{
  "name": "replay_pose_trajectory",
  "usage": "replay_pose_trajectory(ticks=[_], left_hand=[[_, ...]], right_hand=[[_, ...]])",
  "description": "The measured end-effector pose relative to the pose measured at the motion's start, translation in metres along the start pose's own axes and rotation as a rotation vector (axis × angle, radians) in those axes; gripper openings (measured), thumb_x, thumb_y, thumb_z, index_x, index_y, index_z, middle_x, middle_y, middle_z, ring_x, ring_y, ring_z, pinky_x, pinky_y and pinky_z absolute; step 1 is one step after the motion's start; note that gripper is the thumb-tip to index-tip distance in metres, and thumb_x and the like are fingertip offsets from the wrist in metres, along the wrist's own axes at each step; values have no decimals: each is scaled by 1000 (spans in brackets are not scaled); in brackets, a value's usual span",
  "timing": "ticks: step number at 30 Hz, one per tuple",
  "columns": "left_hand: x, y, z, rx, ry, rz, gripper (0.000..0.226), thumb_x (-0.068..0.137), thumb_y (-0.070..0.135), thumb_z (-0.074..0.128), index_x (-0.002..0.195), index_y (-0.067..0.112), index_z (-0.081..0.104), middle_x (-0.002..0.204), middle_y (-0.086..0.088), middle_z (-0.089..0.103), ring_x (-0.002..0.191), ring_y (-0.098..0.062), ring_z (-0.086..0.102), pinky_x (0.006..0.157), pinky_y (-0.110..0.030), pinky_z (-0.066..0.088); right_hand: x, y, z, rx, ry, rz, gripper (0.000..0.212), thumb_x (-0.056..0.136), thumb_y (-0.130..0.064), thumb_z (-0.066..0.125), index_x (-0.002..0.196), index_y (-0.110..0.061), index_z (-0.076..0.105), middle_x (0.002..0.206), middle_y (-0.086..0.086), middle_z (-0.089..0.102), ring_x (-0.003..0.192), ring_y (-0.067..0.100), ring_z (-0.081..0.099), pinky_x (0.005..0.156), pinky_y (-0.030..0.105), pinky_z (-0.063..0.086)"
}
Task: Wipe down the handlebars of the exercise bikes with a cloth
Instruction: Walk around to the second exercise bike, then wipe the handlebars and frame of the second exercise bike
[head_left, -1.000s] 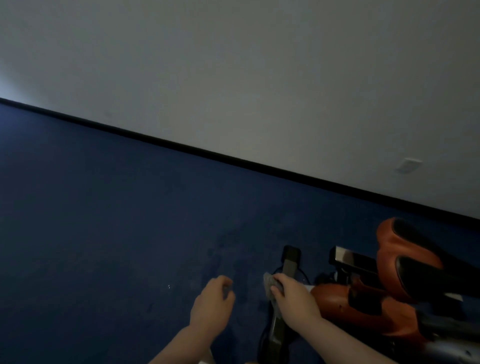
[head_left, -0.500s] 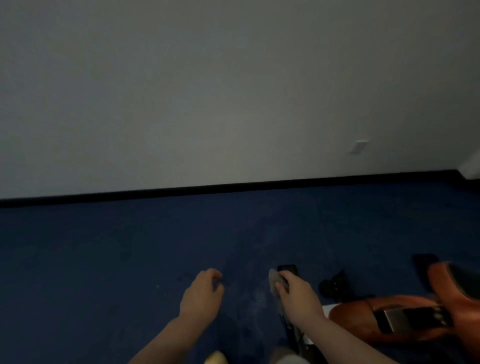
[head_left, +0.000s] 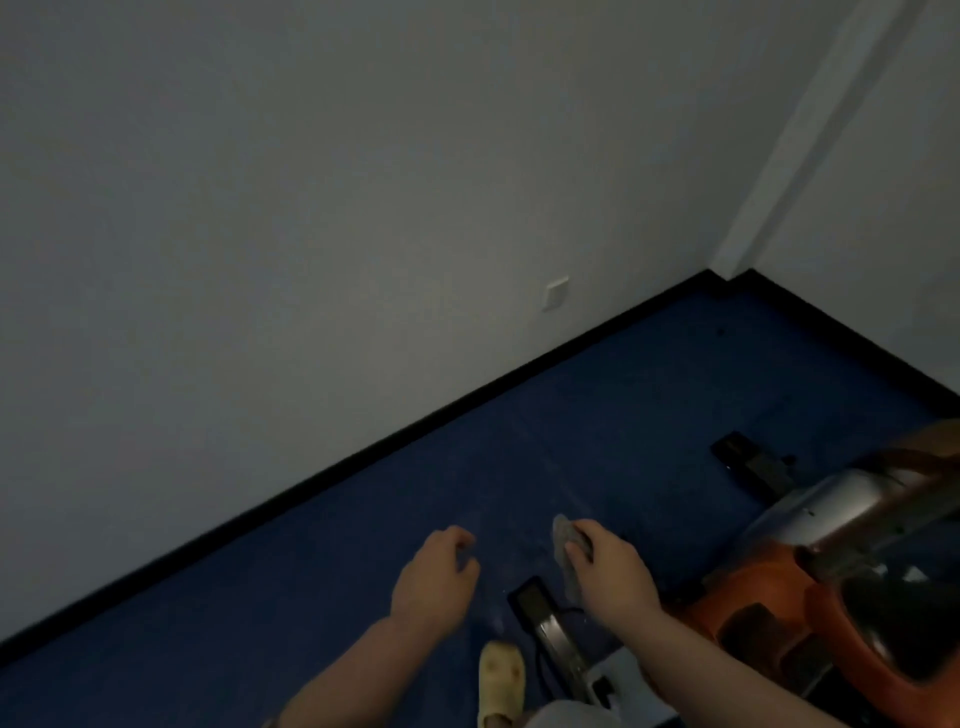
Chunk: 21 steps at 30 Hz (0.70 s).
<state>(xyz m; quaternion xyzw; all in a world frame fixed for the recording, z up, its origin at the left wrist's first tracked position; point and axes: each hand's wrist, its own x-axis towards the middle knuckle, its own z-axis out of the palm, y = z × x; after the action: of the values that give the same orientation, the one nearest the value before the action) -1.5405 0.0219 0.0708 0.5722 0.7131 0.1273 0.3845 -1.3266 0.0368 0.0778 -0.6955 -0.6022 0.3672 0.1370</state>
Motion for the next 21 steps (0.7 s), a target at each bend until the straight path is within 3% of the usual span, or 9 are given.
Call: replay_pose_trajectory(ticks=[9,21], left_hand=[[150,78,-45,61,-57,200,30,94,28,49,123,24,53,123,6,54,108,-11,57,94,-33,47],[366,172,-77,259,-331,508,25,92,25,50,116,23,54,117,4,56,103,-12,58,92,-33,47]], right_hand=[[113,-21,-50,53,144,139,20,98,-31,45,114,-25,57,103,-6,63,86,9,58,76,30,52],[240,-46,-96,202,492,436,15,95,-31,49,107,-30,58,94,-14,61,81,2,57,69,24,48]])
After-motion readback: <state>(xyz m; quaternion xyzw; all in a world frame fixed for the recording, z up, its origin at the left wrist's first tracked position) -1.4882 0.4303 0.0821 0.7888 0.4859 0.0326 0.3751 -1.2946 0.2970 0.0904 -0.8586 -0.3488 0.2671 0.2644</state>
